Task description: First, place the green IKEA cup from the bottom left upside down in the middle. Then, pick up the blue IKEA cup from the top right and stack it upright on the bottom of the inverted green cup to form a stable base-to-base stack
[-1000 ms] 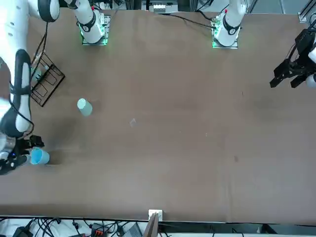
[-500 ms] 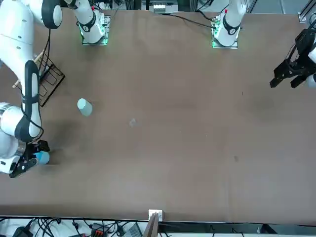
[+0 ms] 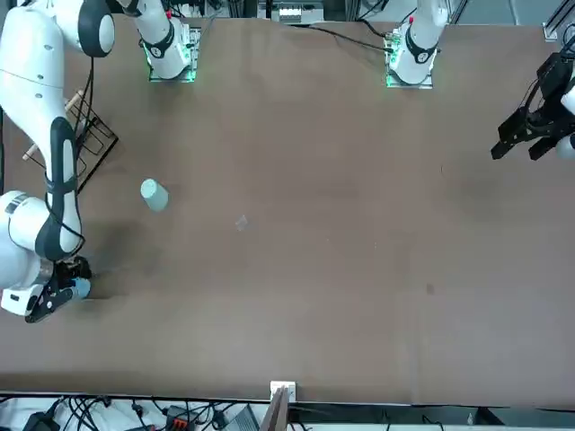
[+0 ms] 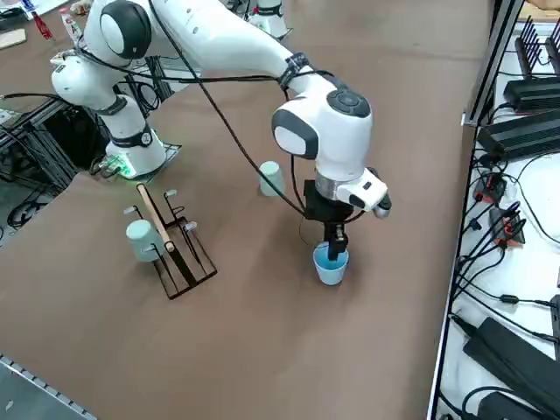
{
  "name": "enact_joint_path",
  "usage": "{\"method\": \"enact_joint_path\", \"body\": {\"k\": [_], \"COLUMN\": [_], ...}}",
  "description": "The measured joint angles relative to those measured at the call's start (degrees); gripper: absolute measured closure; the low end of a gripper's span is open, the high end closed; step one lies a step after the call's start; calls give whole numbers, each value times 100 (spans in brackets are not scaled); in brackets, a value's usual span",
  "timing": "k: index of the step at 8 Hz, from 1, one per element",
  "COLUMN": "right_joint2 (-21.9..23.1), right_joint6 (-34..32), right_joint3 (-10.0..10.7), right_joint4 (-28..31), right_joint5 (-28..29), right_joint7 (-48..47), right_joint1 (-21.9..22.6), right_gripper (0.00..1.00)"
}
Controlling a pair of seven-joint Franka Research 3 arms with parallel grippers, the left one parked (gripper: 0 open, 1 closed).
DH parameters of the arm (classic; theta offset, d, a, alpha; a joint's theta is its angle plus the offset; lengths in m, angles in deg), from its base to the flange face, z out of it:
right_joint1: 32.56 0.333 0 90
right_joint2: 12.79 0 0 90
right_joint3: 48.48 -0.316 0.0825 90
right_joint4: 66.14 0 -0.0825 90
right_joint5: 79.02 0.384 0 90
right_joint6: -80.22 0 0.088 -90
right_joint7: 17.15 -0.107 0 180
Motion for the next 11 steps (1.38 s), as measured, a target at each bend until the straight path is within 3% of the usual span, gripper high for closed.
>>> {"method": "enact_joint_path", "body": {"k": [1, 2, 3, 5, 7, 9, 11], "right_joint2": [0, 1, 15, 102, 413, 995, 1725], "right_joint6": [18, 23, 31, -26, -576, -1309, -1585], "right_joint3": [0, 1, 12, 11, 9, 1, -11], "right_joint4": [0, 0, -9, -23, -95, -103, 345], "right_joint5": [-1, -1, -9, -5, 0, 28, 49], "right_joint7": [16, 73, 161, 333, 372, 329, -190], "right_joint1": [-10, -22, -33, -41, -28, 56, 319], "right_gripper": [79, 84, 96, 97, 97, 97, 97]}}
